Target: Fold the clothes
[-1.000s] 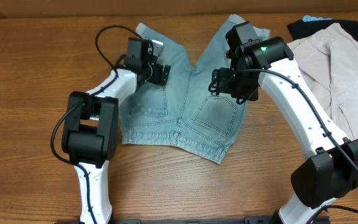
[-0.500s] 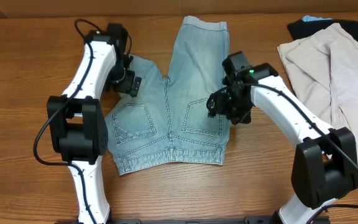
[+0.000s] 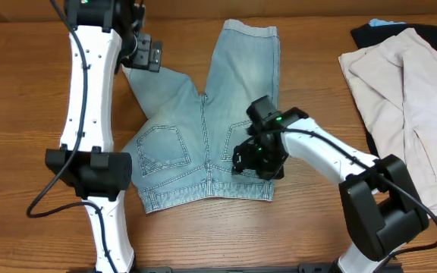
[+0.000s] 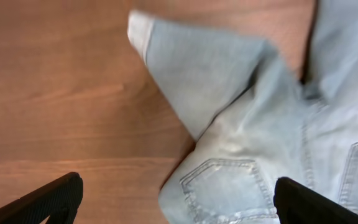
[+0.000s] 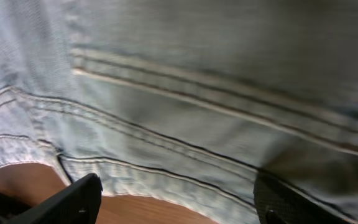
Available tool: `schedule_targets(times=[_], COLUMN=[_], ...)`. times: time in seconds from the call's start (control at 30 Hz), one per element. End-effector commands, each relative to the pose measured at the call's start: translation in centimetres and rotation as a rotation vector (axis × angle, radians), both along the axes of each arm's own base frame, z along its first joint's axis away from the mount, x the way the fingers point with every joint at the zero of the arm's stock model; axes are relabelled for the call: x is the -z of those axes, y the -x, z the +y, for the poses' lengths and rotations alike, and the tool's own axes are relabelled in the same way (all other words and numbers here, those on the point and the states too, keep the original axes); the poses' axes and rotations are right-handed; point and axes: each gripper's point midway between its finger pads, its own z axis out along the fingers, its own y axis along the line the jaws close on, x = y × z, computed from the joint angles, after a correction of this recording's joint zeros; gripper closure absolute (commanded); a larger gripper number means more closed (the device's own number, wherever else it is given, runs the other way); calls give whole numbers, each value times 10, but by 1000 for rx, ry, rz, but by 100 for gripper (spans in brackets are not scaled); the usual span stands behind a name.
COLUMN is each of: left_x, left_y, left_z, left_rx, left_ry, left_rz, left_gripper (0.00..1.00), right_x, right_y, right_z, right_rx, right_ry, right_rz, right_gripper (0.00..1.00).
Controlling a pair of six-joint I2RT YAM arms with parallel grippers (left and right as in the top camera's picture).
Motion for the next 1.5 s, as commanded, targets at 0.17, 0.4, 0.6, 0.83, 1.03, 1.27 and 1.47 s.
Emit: schedule_targets(times=[0.17, 0.4, 0.6, 0.83, 1.03, 1.27, 1.47], left_x=[-26, -31, -29, -18, -6, 33, 90], left_y=[3, -8, -15, -16, -21, -24, -12], left_z=[-11, -12, -12, -11, -14, -30, -43], left_rx=[44, 77, 112, 174, 179, 207, 318], left_ry=[36, 28, 14, -12, -1, 83, 141], left_rz=[-65, -113, -127, -95, -75, 25, 205], left_gripper=[0, 0, 0, 0, 0, 0, 0], right_x=[4, 10, 18, 49, 49, 20, -54], right_y=[5, 3, 4, 30, 12, -53, -110], right_z=[-3, -20, -34, -78, -121, -199, -243], right_rx=[2, 40, 51, 118, 276, 469, 502], right_ry=[28, 42, 84, 178, 187, 140, -22], right_rz=[-29, -7, -7, 75, 91, -35, -201], right_gripper=[19, 23, 25, 26, 25, 25, 23])
